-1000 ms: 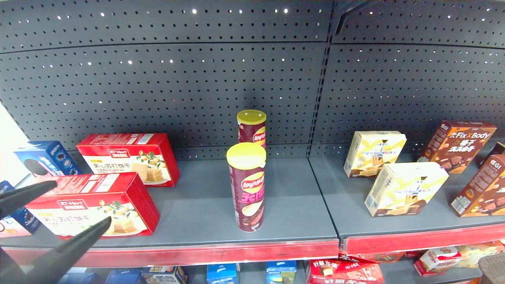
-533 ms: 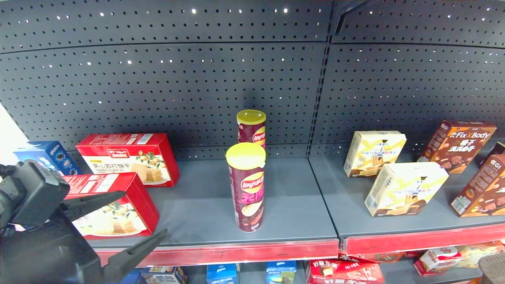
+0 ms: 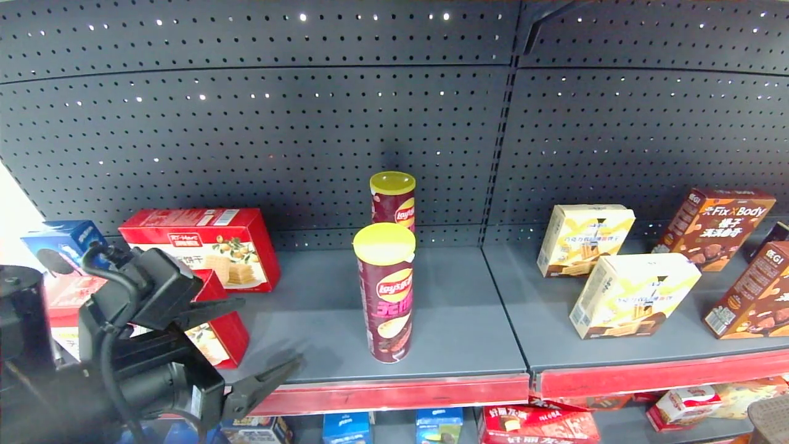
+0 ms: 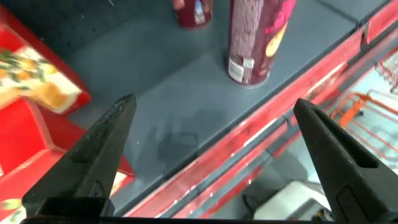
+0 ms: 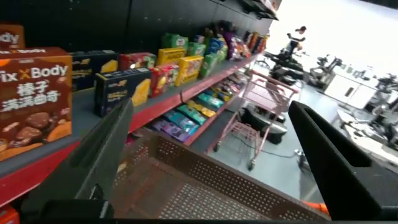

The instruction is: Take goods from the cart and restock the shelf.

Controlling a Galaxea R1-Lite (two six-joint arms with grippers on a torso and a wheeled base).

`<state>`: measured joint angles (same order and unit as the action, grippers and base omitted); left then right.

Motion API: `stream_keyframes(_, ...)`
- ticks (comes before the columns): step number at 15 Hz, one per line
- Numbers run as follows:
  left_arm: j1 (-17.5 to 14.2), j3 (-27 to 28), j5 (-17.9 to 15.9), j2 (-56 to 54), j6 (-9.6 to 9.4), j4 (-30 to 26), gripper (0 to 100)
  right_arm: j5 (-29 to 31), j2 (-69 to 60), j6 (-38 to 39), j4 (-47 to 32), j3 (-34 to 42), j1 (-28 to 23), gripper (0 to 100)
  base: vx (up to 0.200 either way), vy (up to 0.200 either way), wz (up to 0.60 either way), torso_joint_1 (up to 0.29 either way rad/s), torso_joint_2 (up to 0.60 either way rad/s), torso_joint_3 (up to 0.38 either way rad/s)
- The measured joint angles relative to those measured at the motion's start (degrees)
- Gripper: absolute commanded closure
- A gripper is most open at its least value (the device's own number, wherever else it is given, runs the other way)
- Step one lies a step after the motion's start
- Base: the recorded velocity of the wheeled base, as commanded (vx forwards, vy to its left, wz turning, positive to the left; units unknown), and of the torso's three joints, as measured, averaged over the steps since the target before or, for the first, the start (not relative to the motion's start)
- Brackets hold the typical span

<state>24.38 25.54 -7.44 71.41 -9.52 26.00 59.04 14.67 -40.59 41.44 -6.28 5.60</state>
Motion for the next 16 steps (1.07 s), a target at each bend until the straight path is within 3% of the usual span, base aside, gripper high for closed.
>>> stream_keyframes(3, 0.3, 0.9, 0.0, 3.7, 0.06, 2.2, 0, 0.0, 0.1, -0.1, -0.4, -0.3, 5.8, 0, 0.0, 0.0, 0.0, 0.0, 0.0, 0.0)
stream_keyframes(5, 0.2, 1.0, 0.0, 5.0, 0.17, 2.3, 0, 0.1, 0.4, 0.0, -1.3, -0.7, 6.5, 0, 0.0, 0.0, 0.0, 0.0, 0.0, 0.0)
stream_keyframes(11, -1.7, -0.5, 0.0, 4.2, 0.46, 2.3, 0, 0.2, -4.0, 3.8, -4.5, 4.3, -8.7, 0, 0.0, 0.0, 0.0, 0.0, 0.0, 0.0)
stream_keyframes(16, -2.9, 0.4, 0.1, 3.1, 0.49, 2.4, 0, -0.1, -9.9, 15.2, -16.1, 5.8, -7.4, 0, 0.0, 0.0, 0.0, 0.0, 0.0, 0.0)
